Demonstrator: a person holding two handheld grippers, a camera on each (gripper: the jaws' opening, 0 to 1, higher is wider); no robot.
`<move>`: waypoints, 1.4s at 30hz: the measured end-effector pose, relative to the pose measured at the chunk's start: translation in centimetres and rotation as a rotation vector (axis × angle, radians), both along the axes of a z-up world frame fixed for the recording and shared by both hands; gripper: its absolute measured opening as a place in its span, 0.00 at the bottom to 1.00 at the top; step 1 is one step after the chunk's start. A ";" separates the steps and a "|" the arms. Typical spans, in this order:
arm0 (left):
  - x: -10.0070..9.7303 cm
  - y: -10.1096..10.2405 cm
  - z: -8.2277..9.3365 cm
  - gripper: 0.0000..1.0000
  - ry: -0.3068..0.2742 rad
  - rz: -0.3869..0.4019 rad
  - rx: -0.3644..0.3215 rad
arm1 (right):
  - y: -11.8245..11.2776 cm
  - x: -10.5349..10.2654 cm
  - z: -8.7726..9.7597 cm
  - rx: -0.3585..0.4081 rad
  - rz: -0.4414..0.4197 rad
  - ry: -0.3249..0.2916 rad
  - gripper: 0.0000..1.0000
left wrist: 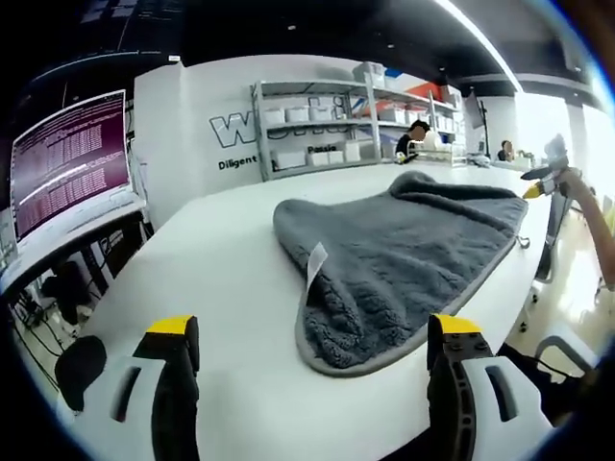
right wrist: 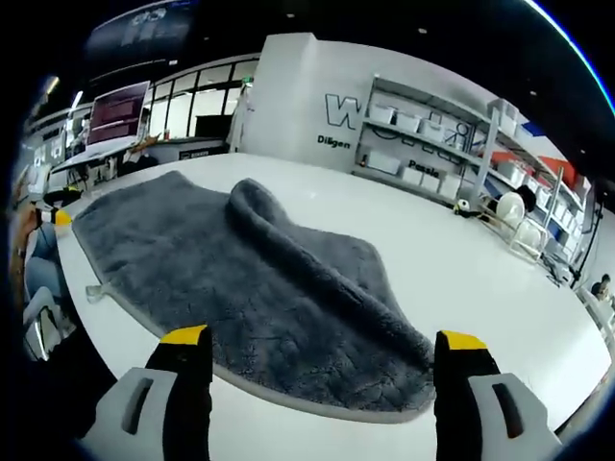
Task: Open the folded towel by lifting each exposed corner and separating the folded layers until the towel lies flat within the target outline without major curled edges
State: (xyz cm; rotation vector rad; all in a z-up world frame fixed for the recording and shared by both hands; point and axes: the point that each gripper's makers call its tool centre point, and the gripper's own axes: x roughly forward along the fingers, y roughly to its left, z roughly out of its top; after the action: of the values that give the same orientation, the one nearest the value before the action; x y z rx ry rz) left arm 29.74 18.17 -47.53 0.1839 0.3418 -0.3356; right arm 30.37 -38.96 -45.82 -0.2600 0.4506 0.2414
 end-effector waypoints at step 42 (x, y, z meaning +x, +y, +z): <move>6.4 -4.4 -1.5 0.20 0.034 -0.171 0.038 | 0.8 -1.3 -0.4 0.044 0.044 -0.005 0.89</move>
State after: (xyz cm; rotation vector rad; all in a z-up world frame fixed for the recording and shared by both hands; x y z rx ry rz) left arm 36.17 13.81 -49.05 0.2452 0.3674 -0.5020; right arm 29.12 -38.14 -46.21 -0.2277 0.4341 0.2930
